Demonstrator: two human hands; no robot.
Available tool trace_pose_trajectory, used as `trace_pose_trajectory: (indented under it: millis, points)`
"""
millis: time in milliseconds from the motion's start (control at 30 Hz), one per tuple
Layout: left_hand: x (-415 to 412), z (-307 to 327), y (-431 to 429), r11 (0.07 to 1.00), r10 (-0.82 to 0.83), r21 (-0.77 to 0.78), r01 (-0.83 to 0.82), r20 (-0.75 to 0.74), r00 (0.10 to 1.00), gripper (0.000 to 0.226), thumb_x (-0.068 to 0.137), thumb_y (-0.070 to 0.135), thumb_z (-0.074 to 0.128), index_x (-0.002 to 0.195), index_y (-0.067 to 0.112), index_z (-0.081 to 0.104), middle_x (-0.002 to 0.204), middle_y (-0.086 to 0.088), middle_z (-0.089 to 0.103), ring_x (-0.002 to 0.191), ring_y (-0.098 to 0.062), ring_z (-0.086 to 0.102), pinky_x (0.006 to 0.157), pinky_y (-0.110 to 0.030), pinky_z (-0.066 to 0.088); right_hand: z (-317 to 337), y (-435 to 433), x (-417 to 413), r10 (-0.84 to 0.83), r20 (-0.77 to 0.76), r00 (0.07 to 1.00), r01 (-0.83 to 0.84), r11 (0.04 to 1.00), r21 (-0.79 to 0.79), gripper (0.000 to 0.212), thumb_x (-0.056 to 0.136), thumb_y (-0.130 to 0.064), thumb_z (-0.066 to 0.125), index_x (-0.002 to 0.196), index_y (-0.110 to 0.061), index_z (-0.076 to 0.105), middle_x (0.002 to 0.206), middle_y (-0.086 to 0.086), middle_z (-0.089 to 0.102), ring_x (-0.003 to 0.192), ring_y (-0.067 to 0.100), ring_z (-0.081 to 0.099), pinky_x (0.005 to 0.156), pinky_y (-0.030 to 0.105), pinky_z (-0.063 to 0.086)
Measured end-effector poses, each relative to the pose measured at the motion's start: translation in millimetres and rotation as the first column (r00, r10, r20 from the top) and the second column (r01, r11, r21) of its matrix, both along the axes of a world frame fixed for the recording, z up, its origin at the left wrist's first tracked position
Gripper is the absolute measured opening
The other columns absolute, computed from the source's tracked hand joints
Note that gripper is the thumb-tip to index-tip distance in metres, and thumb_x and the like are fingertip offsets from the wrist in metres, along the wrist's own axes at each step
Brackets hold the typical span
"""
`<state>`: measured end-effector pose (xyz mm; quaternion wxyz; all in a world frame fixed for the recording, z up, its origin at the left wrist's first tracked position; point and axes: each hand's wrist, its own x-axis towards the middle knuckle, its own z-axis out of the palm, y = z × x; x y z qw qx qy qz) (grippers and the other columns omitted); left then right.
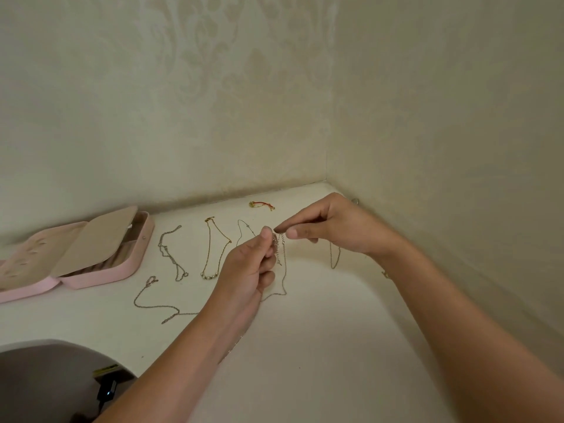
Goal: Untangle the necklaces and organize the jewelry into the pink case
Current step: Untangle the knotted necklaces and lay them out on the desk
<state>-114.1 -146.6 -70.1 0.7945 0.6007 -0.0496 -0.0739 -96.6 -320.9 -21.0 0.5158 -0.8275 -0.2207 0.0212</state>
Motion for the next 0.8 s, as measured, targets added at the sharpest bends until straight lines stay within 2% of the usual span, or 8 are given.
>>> trace_pose_trajectory:
  millis: [67,133,200,333,400,467,633,800]
  points:
    - [0,1,0,1.0,0.012,-0.009,-0.012,0.005,1.0,0.031,0.075,0.046,0.06,0.053,0.024,0.055,0.056,0.009,0.028,0.047,-0.004,0.021,0.042,-0.014,0.02,-3,4,-1,-0.002,0.055,0.998,0.001,1.0,0.022,0.016,0.08,-0.01,0.074,0.096,-0.013,0.075,0.078,-0.007,0.065,0.058,0.002,0.045,0.059,0.012,0.037]
    - [0,2,-1,1.0,0.023,0.007,-0.023,0.018,1.0,0.032,0.075,0.046,0.06,0.05,0.025,0.062,0.053,0.011,0.028,0.046,-0.005,0.022,0.041,-0.013,0.022,-5,9,-2,-0.005,0.093,0.996,0.003,1.0,0.024,0.015,0.077,-0.01,0.078,0.091,-0.014,0.075,0.089,0.0,0.064,0.052,0.004,0.039,0.056,0.014,0.034]
    - [-1,2,-1,0.998,0.047,0.032,-0.048,0.032,0.998,0.028,0.077,0.046,0.061,0.061,0.024,0.069,0.056,0.009,0.027,0.049,-0.007,0.021,0.043,-0.015,0.022,-6,12,-3,-0.023,0.124,0.992,0.019,0.999,0.035,0.014,0.074,-0.013,0.08,0.086,-0.018,0.074,0.094,0.005,0.065,0.049,0.006,0.033,0.053,0.016,0.032]
    - [-4,1,1,0.969,0.151,0.172,-0.176,0.148,0.977,0.03,0.087,0.04,0.061,0.071,0.016,0.07,0.056,0.007,0.025,0.057,-0.011,0.019,0.049,-0.018,0.021,-6,13,-3,-0.067,0.185,0.981,0.066,0.998,0.011,0.007,0.075,-0.02,0.08,0.081,-0.021,0.076,0.086,-0.001,0.069,0.05,0.006,0.034,0.051,0.013,0.03]
    - [-6,0,0,0.934,0.197,0.24,-0.263,0.268,0.943,0.024,0.092,0.029,0.059,0.079,0.014,0.073,0.046,0.015,0.036,0.047,-0.004,0.031,0.048,-0.01,0.029,-6,13,-3,-0.081,0.197,0.977,0.086,0.996,-0.018,0.006,0.076,-0.022,0.079,0.081,-0.021,0.077,0.084,-0.003,0.068,0.05,0.006,0.036,0.052,0.013,0.03]
    - [-7,0,-2,0.911,0.218,0.262,-0.318,0.349,0.911,0.021,0.093,0.022,0.059,0.081,0.013,0.073,0.048,0.017,0.05,0.049,0.001,0.04,0.052,-0.006,0.033,-6,13,-3,-0.099,0.216,0.971,0.115,0.992,-0.06,0.004,0.077,-0.022,0.079,0.08,-0.02,0.077,0.082,-0.005,0.068,0.051,0.005,0.041,0.053,0.012,0.031]
    - [-6,-7,-2,0.87,0.252,0.304,-0.388,0.403,0.88,0.024,0.092,0.025,0.061,0.071,0.016,0.066,0.05,0.015,0.048,0.052,-0.003,0.04,0.052,-0.011,0.032,-11,18,-2,-0.052,0.452,0.89,0.236,0.902,-0.361,0.005,0.081,-0.023,0.075,0.081,-0.019,0.073,0.082,-0.011,0.064,0.069,-0.014,0.05,0.058,0.01,0.028]
    - [-3,-13,-1,0.857,0.242,0.33,-0.395,0.419,0.875,0.024,0.091,0.028,0.062,0.07,0.018,0.065,0.058,0.01,0.055,0.056,-0.004,0.043,0.055,-0.014,0.035,-10,21,-4,-0.059,0.436,0.898,0.246,0.889,-0.386,0.008,0.082,-0.028,0.073,0.08,-0.02,0.074,0.076,-0.015,0.061,0.069,-0.016,0.049,0.059,0.008,0.031]
